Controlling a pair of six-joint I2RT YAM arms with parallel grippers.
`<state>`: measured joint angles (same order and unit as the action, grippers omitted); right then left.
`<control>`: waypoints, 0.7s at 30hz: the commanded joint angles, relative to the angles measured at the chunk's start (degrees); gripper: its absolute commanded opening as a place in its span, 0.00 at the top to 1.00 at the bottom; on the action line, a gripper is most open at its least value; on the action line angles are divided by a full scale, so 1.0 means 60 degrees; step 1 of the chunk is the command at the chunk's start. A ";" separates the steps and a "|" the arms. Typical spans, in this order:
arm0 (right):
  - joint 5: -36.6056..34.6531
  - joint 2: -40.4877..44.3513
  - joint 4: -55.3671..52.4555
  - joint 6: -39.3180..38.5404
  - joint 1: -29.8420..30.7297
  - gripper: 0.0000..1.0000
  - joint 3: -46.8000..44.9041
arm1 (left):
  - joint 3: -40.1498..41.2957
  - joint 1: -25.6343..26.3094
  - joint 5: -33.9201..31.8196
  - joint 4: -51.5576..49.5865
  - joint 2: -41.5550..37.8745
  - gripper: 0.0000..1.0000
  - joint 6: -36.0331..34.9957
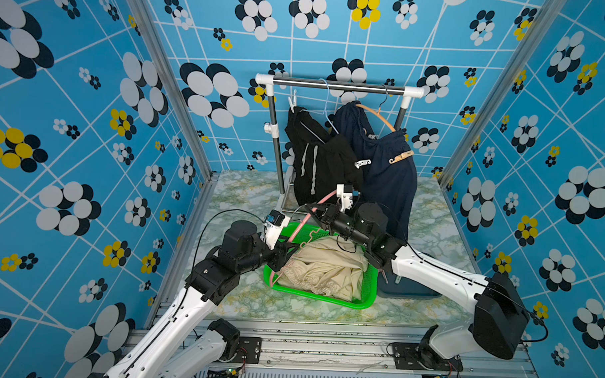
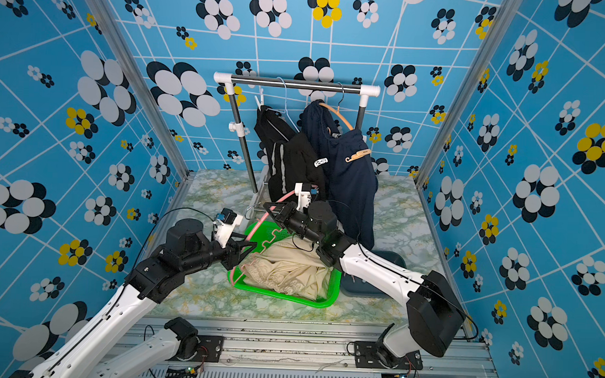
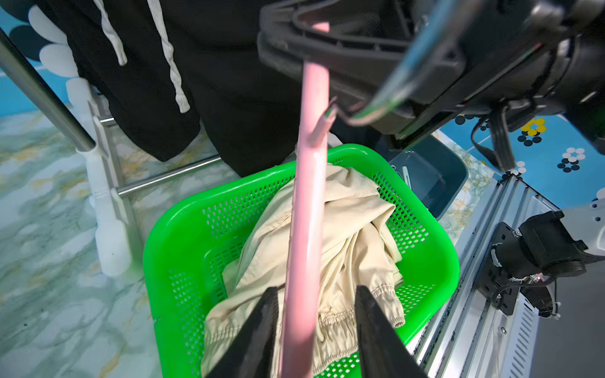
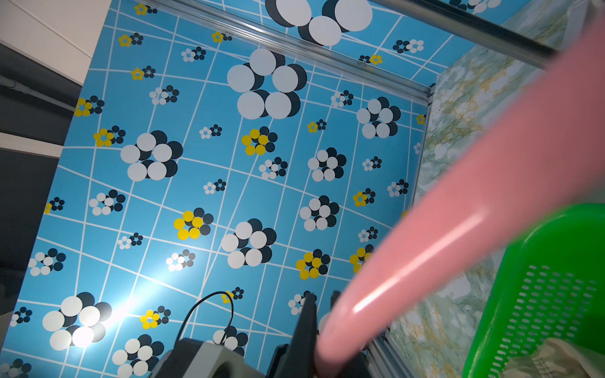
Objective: Remove the clothespins securing shorts to the hanger
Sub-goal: Adjust the hanger.
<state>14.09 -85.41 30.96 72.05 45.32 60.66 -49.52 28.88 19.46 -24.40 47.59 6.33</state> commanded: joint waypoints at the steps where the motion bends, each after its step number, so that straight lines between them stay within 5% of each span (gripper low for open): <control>1: 0.0040 -0.0030 0.0622 0.0061 -0.0061 1.00 -0.0095 | 0.0152 -0.0033 -0.0116 0.0006 0.0048 0.62 0.0439; 6: -0.0033 0.0009 0.0681 0.0067 -0.0053 1.00 -0.0240 | 0.0240 -0.0038 -0.0025 0.0318 0.0156 0.75 0.0642; 10: -0.0048 0.0035 0.0687 0.0057 -0.0053 1.00 -0.0280 | 0.0154 -0.0035 -0.0060 0.0241 0.0158 0.98 0.0575; 15: -0.0003 0.0142 0.0326 -0.0217 -0.0053 1.00 -0.0225 | -0.0202 -0.0042 -0.0637 -0.0318 -0.0068 1.00 0.0305; 21: -0.0155 0.0669 -0.0590 -0.1004 -0.0053 0.70 -0.0250 | -0.1195 -0.0051 -0.2267 -0.2063 -0.0394 1.00 -0.0538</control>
<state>14.02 -84.84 29.80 70.24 45.25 59.48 -52.45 29.04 13.93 -31.18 46.83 5.56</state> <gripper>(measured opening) 0.285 0.136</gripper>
